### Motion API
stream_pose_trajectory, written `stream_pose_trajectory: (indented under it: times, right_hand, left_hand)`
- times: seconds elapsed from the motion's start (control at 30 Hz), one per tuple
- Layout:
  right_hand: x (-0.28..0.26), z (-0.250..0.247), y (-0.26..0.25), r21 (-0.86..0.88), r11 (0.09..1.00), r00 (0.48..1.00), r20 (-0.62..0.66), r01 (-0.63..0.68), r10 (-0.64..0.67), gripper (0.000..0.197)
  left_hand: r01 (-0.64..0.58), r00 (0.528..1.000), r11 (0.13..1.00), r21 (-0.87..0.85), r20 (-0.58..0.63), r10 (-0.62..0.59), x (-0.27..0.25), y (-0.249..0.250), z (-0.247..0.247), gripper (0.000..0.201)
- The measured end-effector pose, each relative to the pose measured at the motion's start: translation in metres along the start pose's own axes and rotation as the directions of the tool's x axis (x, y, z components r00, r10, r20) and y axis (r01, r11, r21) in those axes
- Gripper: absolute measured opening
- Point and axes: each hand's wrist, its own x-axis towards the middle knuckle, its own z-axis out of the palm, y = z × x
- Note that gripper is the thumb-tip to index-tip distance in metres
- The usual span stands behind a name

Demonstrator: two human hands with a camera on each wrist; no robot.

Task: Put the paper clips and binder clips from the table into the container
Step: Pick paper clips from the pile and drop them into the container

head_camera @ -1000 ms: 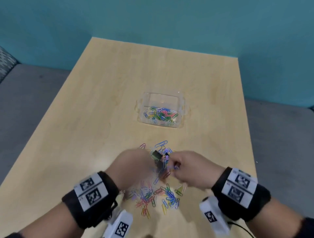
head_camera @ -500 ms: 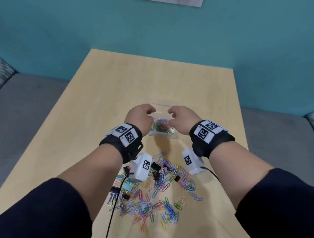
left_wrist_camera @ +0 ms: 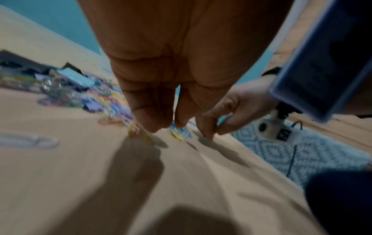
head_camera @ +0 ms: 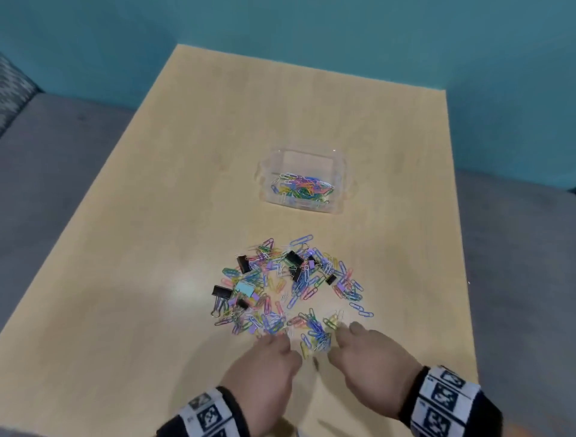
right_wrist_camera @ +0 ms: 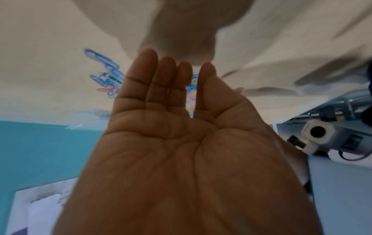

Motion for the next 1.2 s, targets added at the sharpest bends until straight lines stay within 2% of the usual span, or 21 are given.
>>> stream_pose_trajectory:
  times: [0.07, 0.17, 0.2, 0.27, 0.33, 0.37, 0.43, 0.5, 0.67, 0.8, 0.9, 0.97, 1.2]
  right_hand:
    - [0.010, 0.010, -0.010, -0.021, 1.000, 0.996, -0.090, 0.016, -0.018, 0.025]
    - [0.029, 0.012, -0.019, 0.003, 1.000, 0.979, -0.202, 0.024, -0.023, 0.026]
    - [0.031, 0.011, -0.020, 0.032, 0.999, 0.971, -0.240, -0.002, 0.009, 0.025]
    - [0.028, 0.007, -0.022, 0.162, 0.979, 0.945, -0.281, -0.123, 0.165, 0.028]
    - [0.021, 0.007, -0.025, 0.297, 0.913, 0.902, -0.244, -0.279, 0.356, 0.045]
    - [0.020, 0.008, -0.027, 0.338, 0.882, 0.895, -0.188, -0.328, 0.404, 0.058]
    - [0.022, 0.012, -0.031, 0.396, 0.847, 0.896, -0.115, -0.355, 0.430, 0.083]
    - [0.034, 0.012, -0.033, 0.422, 0.837, 0.891, -0.129, -0.347, 0.435, 0.090]
    - [0.067, 0.003, -0.033, 0.445, 0.844, 0.879, -0.214, -0.300, 0.426, 0.069]
    - [0.081, 0.003, -0.026, 0.423, 0.868, 0.876, -0.273, -0.262, 0.397, 0.060]
    - [0.084, 0.005, -0.023, 0.393, 0.889, 0.873, -0.315, -0.236, 0.371, 0.041]
    - [0.083, 0.005, -0.023, 0.386, 0.894, 0.875, -0.323, -0.227, 0.361, 0.034]
    - [0.076, 0.005, -0.018, 0.410, 0.893, 0.900, -0.292, -0.186, 0.322, 0.034]
  left_hand:
    - [-0.050, 0.997, 0.996, 0.077, -0.050, 0.053, -0.003, 0.007, 0.018, 0.015]
    - [-0.016, 0.993, 0.994, 0.109, -0.113, 0.028, -0.002, 0.011, 0.021, 0.013]
    - [0.012, 0.990, 0.997, 0.083, -0.142, 0.000, -0.003, 0.012, 0.018, 0.015]
    - [0.109, 0.978, 0.994, 0.012, -0.178, -0.105, -0.004, 0.011, 0.014, 0.034]
    - [0.220, 0.966, 0.975, -0.034, -0.132, -0.223, -0.003, 0.010, 0.009, 0.061]
    - [0.263, 0.959, 0.964, -0.035, -0.100, -0.265, -0.001, 0.009, 0.007, 0.073]
    - [0.314, 0.947, 0.949, -0.021, -0.059, -0.315, 0.008, 0.008, 0.003, 0.082]
    - [0.341, 0.938, 0.940, -0.010, -0.063, -0.341, 0.019, 0.005, 0.001, 0.082]
    - [0.353, 0.933, 0.934, 0.056, -0.099, -0.346, 0.044, -0.005, -0.008, 0.074]
    - [0.276, 0.961, 0.949, 0.153, -0.066, -0.269, 0.060, -0.015, -0.015, 0.060]
    - [0.276, 0.959, 0.958, 0.080, -0.087, -0.269, 0.061, -0.017, -0.020, 0.042]
    - [0.268, 0.960, 0.962, 0.046, -0.091, -0.263, 0.061, -0.016, -0.020, 0.038]
    - [0.244, 0.962, 0.968, -0.060, -0.114, -0.250, 0.058, -0.021, -0.013, 0.030]
